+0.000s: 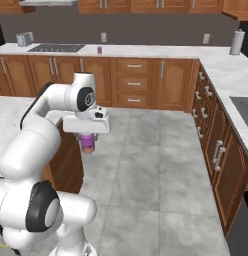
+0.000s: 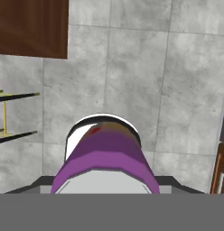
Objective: Four empty soda cans are scattered around the kitchen. Gather all the cans and cluster them next to the stove for recycling.
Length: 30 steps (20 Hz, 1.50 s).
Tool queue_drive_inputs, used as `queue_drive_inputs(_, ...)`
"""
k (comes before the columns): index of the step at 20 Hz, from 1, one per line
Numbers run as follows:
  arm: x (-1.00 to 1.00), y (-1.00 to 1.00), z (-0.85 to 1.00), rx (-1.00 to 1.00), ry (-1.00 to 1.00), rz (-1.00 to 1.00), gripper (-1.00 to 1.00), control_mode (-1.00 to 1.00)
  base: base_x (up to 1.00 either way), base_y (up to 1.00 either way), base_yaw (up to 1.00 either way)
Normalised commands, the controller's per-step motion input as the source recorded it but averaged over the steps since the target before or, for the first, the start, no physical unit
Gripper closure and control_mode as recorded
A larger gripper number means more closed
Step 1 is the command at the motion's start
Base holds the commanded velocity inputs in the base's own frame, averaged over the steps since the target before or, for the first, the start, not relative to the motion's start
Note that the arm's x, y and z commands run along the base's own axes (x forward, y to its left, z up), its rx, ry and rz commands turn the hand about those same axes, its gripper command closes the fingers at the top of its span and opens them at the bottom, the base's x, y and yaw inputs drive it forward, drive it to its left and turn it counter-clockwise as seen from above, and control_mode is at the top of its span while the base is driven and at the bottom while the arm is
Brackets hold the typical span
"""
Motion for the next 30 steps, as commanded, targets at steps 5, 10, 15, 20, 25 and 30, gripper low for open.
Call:
queue_drive_inputs(5,0.00,0.00,0.00,0.00,0.00,0.00,1.00,1.00,1.00,-0.11,0.00)
queue_drive_inputs(10,0.00,0.00,0.00,0.00,0.00,0.00,1.00,1.00,1.00,-0.23,0.02)
queue_drive_inputs(15,0.00,0.00,0.00,0.00,0.00,0.00,1.00,1.00,1.00,-0.19,0.01)
queue_drive_inputs(20,0.00,0.00,0.00,0.00,0.00,0.00,1.00,1.00,1.00,-0.11,0.00)
queue_drive_inputs(25,0.00,0.00,0.00,0.00,0.00,0.00,1.00,1.00,1.00,-0.09,0.00)
queue_drive_inputs(30,0.00,0.00,0.00,0.00,0.00,0.00,1.00,1.00,1.00,-0.03,0.00)
